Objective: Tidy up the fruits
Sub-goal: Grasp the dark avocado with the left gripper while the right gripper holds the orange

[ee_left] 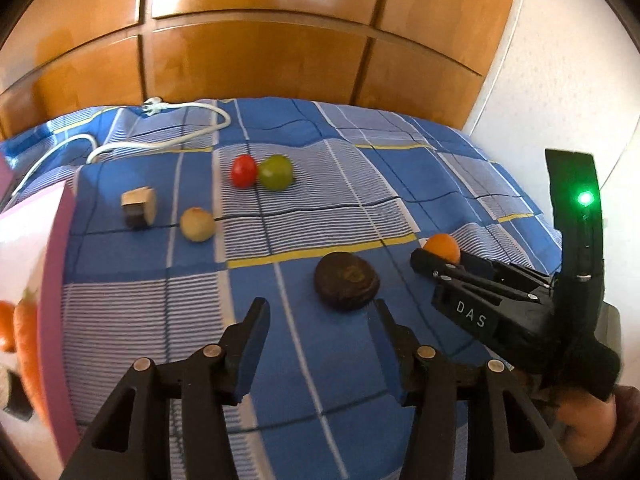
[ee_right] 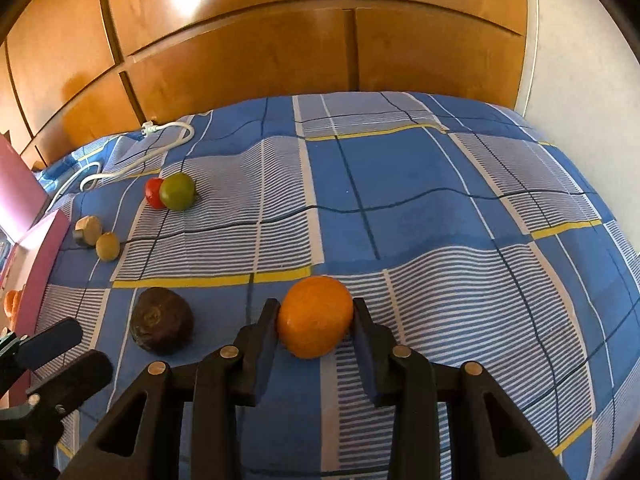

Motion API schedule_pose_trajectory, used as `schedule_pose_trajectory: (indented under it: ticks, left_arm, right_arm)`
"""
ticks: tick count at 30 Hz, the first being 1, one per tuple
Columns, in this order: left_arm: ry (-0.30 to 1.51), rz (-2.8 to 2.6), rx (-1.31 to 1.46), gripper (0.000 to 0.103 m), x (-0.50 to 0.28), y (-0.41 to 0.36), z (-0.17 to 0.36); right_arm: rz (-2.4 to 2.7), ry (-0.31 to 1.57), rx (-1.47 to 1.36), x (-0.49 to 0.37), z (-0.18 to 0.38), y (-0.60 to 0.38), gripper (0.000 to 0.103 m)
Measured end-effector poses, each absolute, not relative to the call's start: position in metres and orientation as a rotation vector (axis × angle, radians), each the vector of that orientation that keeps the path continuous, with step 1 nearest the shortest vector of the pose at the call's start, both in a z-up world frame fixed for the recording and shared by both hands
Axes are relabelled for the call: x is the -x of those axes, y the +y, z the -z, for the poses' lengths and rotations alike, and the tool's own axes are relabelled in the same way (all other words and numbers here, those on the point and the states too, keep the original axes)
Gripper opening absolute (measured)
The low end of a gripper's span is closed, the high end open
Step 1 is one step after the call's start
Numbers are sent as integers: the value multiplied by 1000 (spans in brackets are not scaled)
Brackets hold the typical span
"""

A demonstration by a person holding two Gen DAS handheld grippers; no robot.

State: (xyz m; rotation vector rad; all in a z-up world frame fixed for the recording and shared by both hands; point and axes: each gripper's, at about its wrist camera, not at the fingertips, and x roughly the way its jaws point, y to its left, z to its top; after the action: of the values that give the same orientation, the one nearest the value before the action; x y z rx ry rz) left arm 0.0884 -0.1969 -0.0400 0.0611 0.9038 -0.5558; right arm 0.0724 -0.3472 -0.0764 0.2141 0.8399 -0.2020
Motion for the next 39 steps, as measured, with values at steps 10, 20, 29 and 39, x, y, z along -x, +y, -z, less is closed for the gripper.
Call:
schedule_pose_trajectory:
  ticks: [10, 20, 29, 39]
  left_arm:
    - [913, 557, -67, 52, -103, -219, 50]
    - [934, 540, -52, 47, -119, -231, 61]
    - [902, 518, -75, 44, -101, -214, 61]
    - [871, 433, -61, 43, -72, -167, 64]
  right_arm:
    - [162, 824, -275, -75, 79, -360, 35]
    - [134, 809, -324, -74, 80, -366, 36]
    - [143, 806, -307, -73, 80, -365, 36]
    - [116, 838, -202, -66, 75, -334, 35]
